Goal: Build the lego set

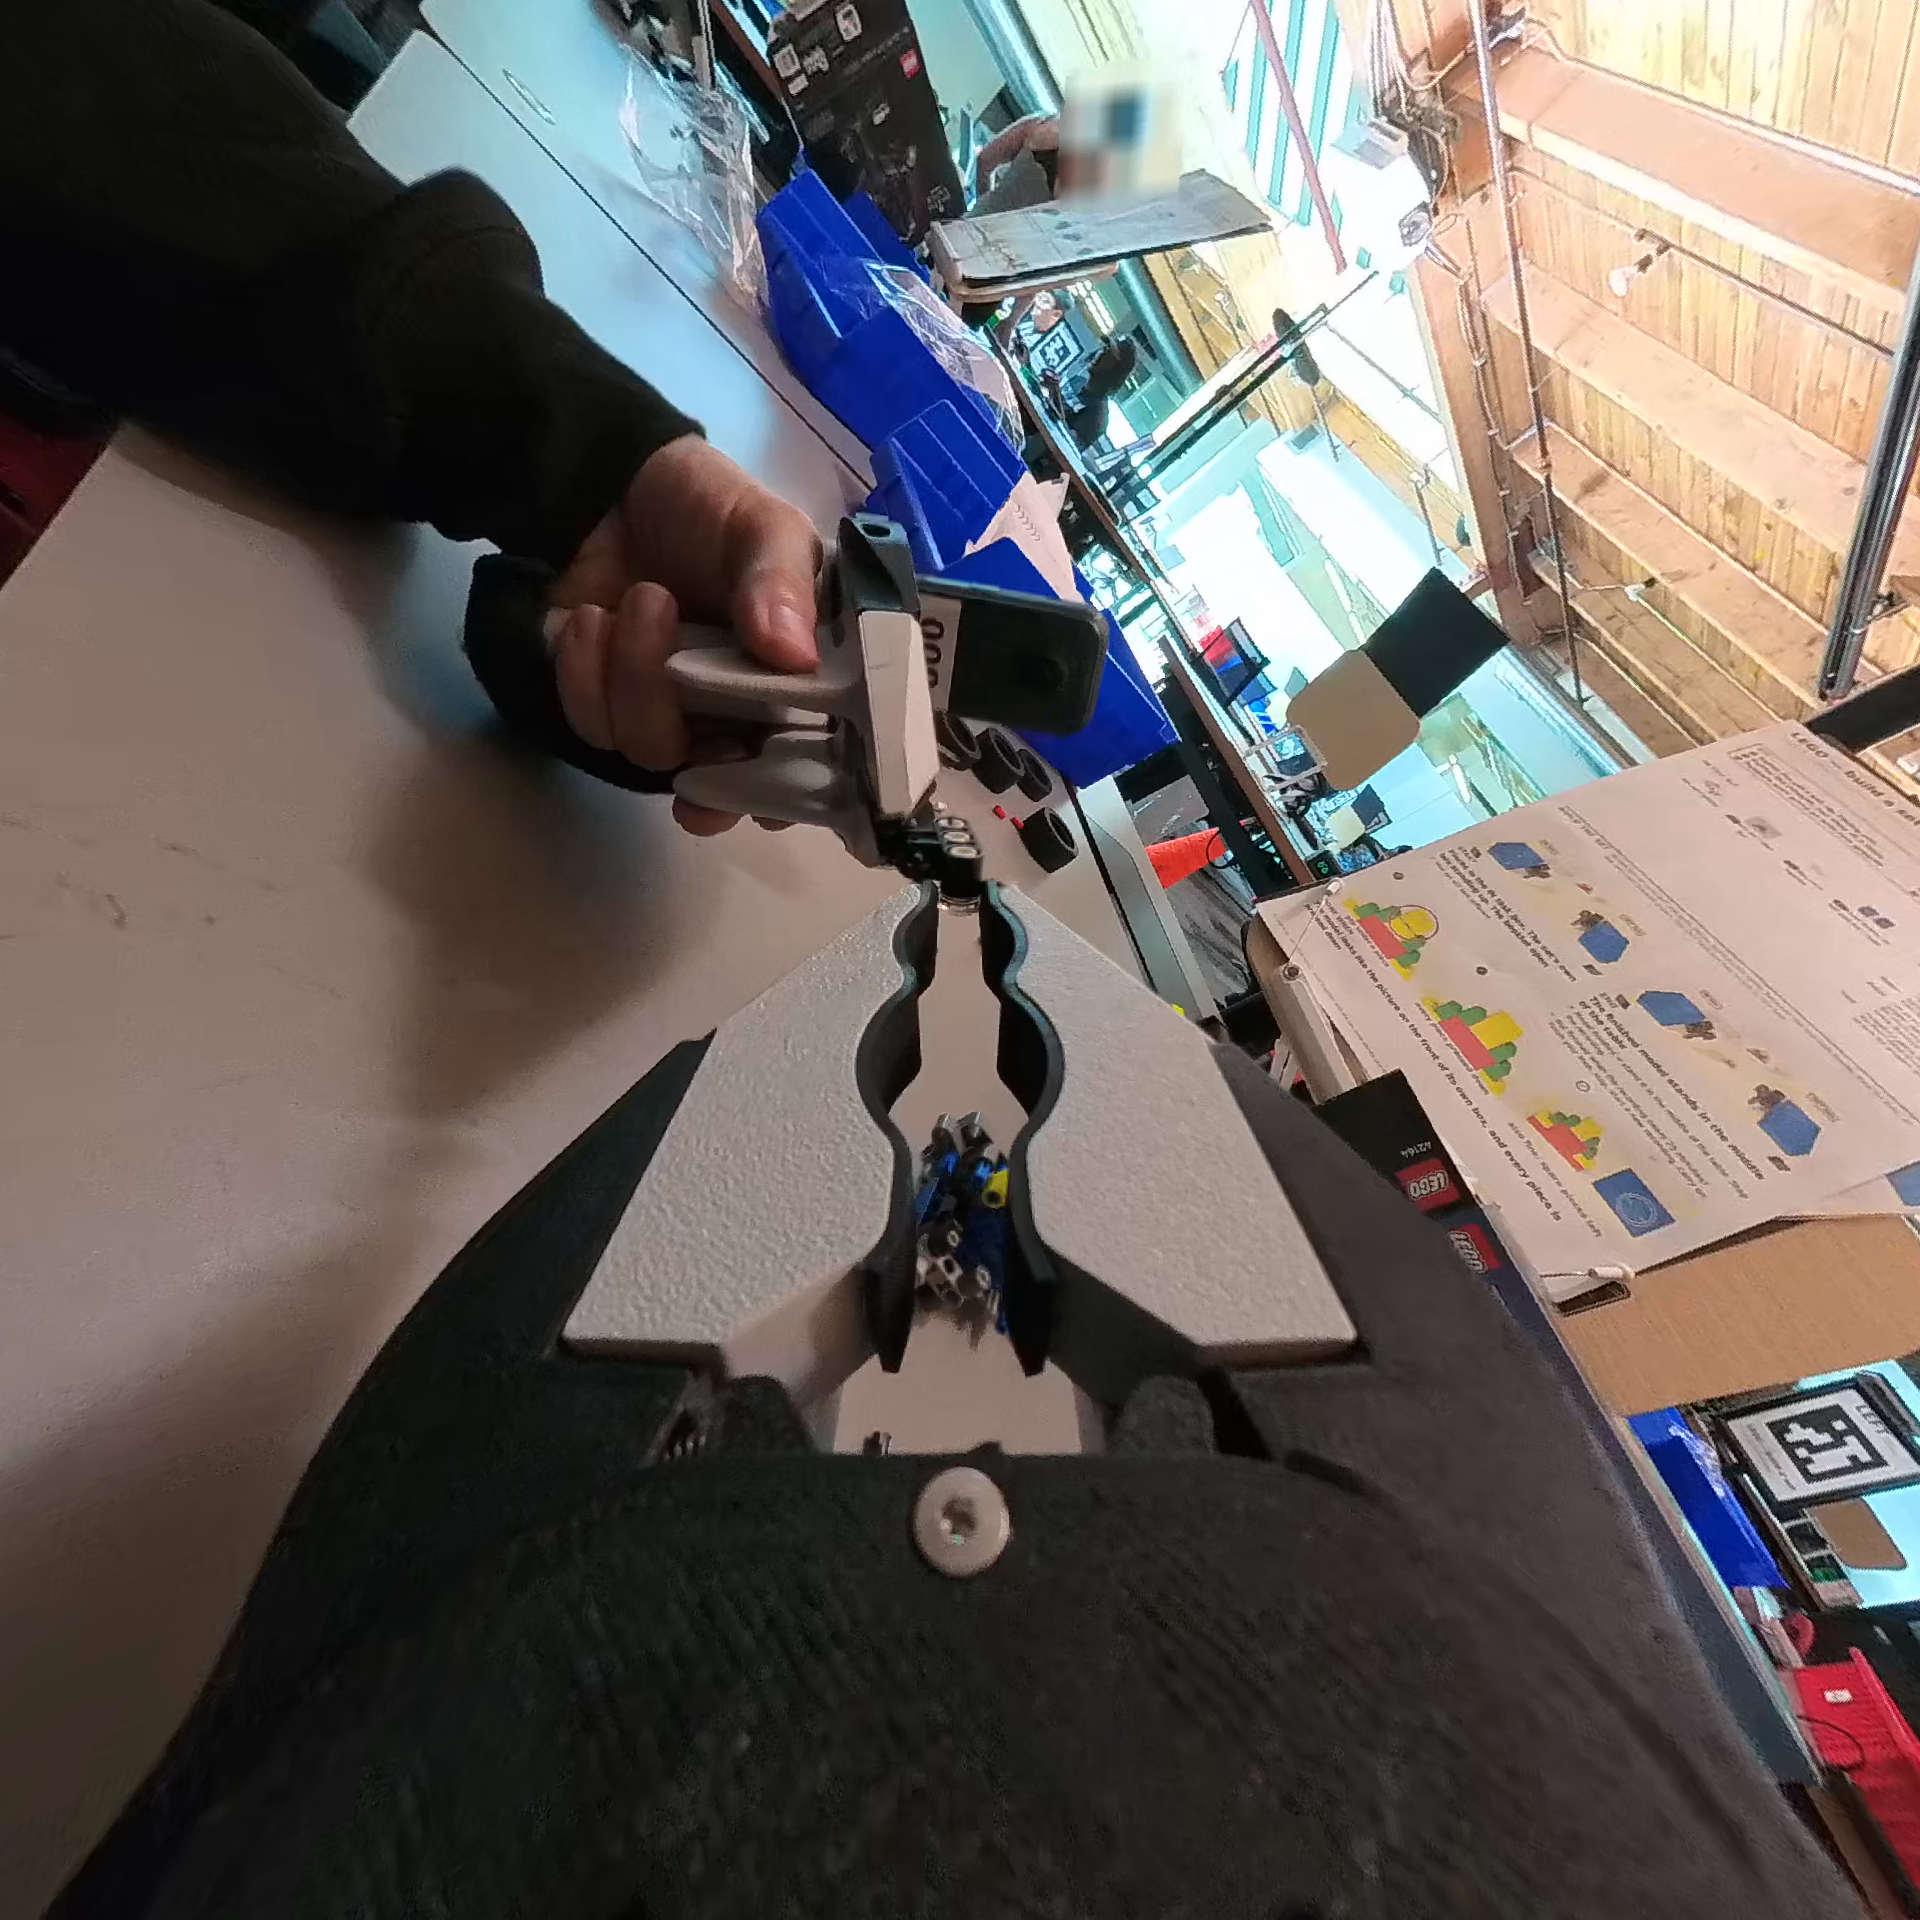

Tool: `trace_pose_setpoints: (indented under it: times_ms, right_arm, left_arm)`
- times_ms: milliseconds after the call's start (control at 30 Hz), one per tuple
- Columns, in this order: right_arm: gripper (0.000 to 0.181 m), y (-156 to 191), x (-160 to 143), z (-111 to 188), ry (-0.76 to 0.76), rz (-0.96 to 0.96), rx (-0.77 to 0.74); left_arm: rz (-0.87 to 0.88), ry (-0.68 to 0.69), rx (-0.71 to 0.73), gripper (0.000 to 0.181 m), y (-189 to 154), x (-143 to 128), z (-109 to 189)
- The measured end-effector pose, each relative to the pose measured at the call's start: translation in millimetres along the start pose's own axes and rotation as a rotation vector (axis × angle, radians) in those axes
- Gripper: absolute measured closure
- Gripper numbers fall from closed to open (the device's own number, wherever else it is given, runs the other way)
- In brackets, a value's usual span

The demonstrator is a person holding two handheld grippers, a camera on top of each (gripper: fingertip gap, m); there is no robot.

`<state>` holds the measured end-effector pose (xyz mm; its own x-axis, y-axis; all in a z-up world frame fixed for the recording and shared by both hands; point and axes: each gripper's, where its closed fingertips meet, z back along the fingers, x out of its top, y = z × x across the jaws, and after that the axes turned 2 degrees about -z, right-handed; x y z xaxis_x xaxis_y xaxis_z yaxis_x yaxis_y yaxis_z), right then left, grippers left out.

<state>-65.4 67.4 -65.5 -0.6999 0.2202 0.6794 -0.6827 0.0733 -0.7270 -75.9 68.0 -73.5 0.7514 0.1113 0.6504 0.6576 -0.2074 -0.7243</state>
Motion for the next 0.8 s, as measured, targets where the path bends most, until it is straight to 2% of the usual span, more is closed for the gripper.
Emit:
trace_pose_setpoints:
  times_ms: [300,533,700,800]
  right_arm:
    - [0.175,-2,-14,-4,0.031,-0.063,-0.018]
    - [0.175,-7,-27,-2,0.050,-0.174,-0.024]
    - [0.175,4,-41,-6,0.112,-0.192,0.021]
    - [0.175,10,-48,-9,0.151,-0.188,0.044]
  left_arm:
    - [-0.043,-0.050,0.109,0.179,14,9,5]
    - [-0.234,-0.083,0.226,0.177,14,24,12]
    - [-0.485,0.037,0.394,0.170,18,20,13]
    - [-0.659,0.204,0.531,0.161,27,10,14]
